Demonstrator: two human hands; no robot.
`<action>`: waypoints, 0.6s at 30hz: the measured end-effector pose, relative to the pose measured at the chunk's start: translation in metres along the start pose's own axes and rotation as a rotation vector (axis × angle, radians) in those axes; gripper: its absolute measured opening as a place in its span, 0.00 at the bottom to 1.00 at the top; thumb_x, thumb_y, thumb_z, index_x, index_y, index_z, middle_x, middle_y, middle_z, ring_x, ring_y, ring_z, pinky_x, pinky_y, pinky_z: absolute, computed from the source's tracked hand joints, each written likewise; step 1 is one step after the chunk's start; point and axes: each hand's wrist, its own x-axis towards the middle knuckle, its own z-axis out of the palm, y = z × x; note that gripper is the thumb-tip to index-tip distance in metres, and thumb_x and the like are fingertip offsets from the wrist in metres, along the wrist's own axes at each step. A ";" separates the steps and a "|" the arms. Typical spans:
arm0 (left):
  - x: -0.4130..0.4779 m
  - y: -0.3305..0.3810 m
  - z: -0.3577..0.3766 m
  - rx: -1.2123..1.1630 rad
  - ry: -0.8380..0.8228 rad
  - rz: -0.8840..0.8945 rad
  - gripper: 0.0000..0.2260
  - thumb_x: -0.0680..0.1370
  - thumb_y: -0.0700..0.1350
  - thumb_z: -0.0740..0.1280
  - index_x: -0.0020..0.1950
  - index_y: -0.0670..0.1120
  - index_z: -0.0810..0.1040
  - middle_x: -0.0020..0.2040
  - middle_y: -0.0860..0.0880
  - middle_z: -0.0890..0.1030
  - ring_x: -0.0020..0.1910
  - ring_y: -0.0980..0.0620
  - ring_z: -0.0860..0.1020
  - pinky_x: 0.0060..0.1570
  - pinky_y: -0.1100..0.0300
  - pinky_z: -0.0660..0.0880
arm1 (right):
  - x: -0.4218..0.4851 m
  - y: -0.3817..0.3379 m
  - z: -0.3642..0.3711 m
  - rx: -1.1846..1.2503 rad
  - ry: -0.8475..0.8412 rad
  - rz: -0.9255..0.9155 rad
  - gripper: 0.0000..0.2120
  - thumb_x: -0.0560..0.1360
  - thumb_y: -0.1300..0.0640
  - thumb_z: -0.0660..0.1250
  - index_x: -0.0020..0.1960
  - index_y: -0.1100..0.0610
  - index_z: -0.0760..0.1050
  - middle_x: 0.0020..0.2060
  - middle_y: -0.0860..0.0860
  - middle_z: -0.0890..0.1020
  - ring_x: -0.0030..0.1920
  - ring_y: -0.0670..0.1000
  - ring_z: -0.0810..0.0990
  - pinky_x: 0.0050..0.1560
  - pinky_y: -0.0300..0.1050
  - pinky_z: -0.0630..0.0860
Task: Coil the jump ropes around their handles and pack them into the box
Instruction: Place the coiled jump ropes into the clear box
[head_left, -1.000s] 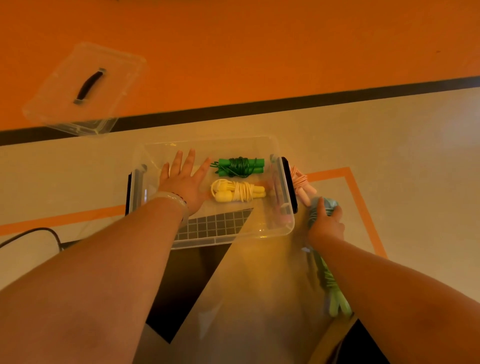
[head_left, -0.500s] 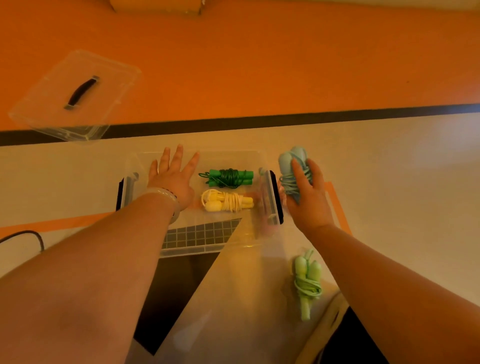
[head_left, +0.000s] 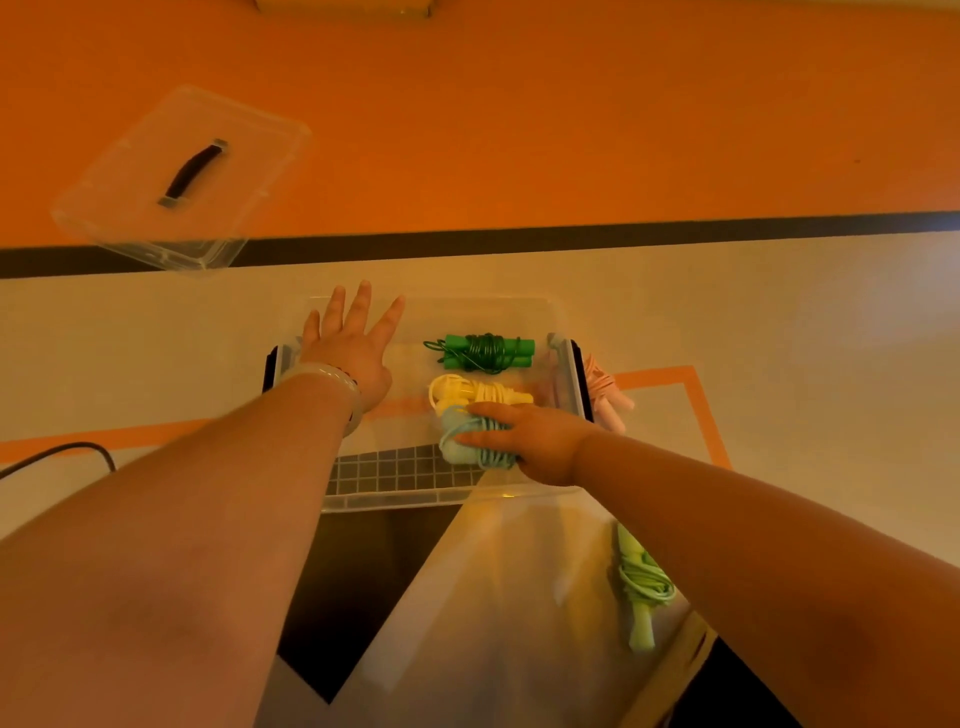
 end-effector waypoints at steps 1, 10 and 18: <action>0.002 -0.002 0.001 0.000 -0.002 -0.001 0.35 0.81 0.47 0.57 0.76 0.59 0.34 0.78 0.48 0.32 0.77 0.44 0.35 0.74 0.45 0.41 | 0.005 0.000 -0.002 -0.020 -0.034 -0.011 0.35 0.80 0.63 0.59 0.77 0.39 0.47 0.78 0.46 0.45 0.75 0.59 0.56 0.71 0.54 0.63; 0.020 -0.002 0.003 -0.051 -0.041 0.014 0.36 0.80 0.46 0.58 0.76 0.59 0.34 0.78 0.50 0.35 0.77 0.45 0.37 0.74 0.45 0.41 | 0.025 0.002 0.011 -0.256 -0.104 0.006 0.37 0.79 0.59 0.64 0.77 0.40 0.48 0.78 0.48 0.38 0.78 0.58 0.43 0.73 0.60 0.54; 0.020 0.003 0.004 -0.099 0.024 -0.009 0.34 0.80 0.48 0.58 0.78 0.59 0.39 0.79 0.50 0.40 0.77 0.43 0.40 0.74 0.46 0.45 | 0.032 0.006 0.016 -0.221 -0.110 0.056 0.39 0.79 0.59 0.64 0.77 0.37 0.44 0.77 0.48 0.34 0.77 0.58 0.36 0.74 0.60 0.48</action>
